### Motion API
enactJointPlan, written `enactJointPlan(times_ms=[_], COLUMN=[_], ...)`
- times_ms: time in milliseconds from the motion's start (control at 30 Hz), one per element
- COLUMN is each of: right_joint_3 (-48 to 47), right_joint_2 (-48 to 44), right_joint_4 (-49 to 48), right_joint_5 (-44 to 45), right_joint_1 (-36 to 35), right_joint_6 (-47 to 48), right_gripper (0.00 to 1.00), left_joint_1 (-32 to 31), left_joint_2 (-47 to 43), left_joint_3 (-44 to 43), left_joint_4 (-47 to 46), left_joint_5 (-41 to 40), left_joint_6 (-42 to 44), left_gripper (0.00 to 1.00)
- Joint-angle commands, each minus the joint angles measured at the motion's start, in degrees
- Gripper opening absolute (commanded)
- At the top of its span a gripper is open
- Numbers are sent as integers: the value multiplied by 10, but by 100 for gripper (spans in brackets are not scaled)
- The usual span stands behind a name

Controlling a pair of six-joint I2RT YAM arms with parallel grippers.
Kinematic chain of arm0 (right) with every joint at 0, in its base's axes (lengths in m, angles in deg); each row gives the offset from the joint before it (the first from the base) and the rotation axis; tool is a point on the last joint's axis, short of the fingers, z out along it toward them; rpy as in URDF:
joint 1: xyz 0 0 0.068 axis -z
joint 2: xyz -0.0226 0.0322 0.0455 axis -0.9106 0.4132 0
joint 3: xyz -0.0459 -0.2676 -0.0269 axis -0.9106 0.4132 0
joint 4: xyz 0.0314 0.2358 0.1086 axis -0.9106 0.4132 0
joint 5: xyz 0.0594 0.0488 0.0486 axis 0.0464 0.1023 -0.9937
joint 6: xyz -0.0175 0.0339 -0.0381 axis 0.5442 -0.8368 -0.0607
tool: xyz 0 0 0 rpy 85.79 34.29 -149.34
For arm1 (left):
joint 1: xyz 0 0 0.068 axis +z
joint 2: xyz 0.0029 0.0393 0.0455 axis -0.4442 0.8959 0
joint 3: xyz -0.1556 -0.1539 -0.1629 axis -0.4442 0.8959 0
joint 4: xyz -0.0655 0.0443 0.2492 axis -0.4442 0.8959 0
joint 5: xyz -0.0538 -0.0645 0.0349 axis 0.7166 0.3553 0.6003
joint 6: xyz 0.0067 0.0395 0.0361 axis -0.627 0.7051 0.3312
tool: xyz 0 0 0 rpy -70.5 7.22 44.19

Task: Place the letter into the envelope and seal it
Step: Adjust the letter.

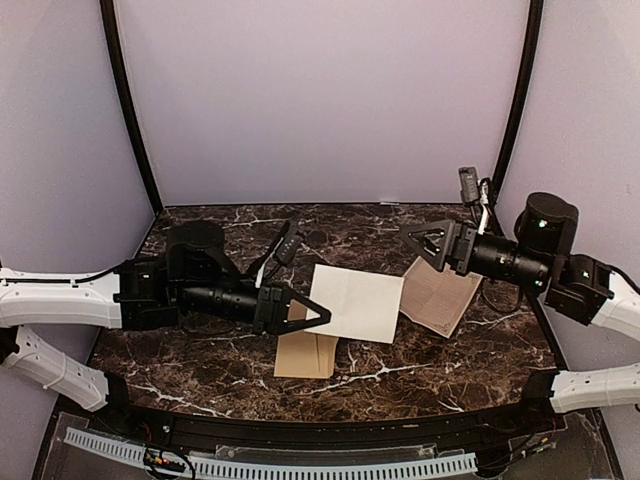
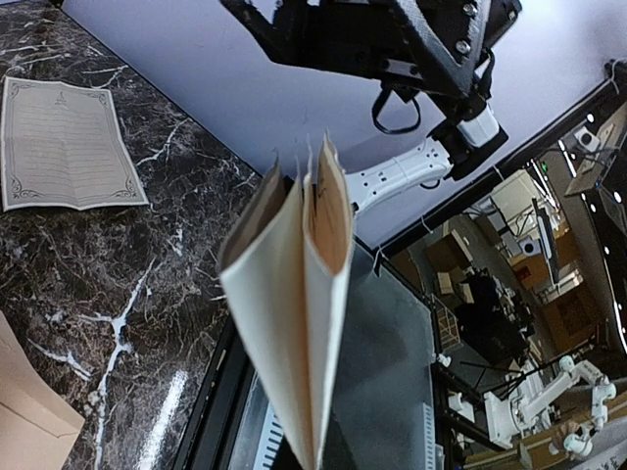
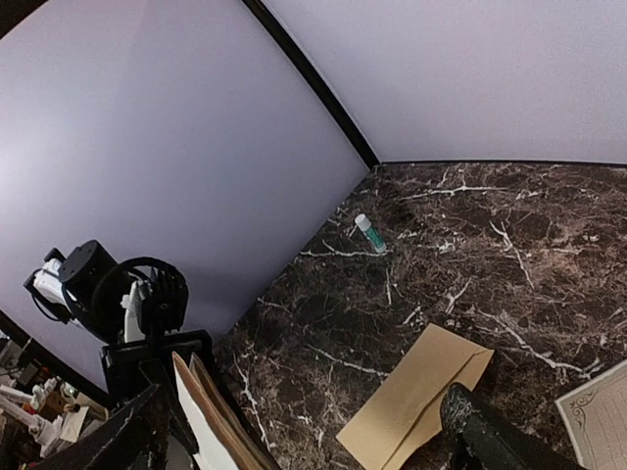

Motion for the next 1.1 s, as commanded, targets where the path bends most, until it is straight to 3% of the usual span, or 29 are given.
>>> enactJointPlan(times_ms=[0, 167, 467, 833, 1067], right_joint_3=[-53, -120, -118, -127, -101], right_joint_2=[40, 103, 164, 216, 216], right_joint_4=[89, 149, 117, 135, 83], right_joint_5=[-148, -270, -434, -512, -531], right_joint_1=[42, 53, 52, 27, -19], right_joint_6=[61, 123, 125, 128, 73], right_gripper=[94, 99, 99, 98, 94], left_joint_1=[5, 4, 4, 4, 7], left_joint_2=[21, 42, 49, 66, 72], left_joint_3=[-63, -89, -93, -118, -128], left_joint_4=[110, 162, 181, 210, 211], left_joint_5=[88, 148, 223, 258, 252], left_joint_6=[94, 126, 126, 152, 164], left_gripper=[0, 0, 0, 0, 0])
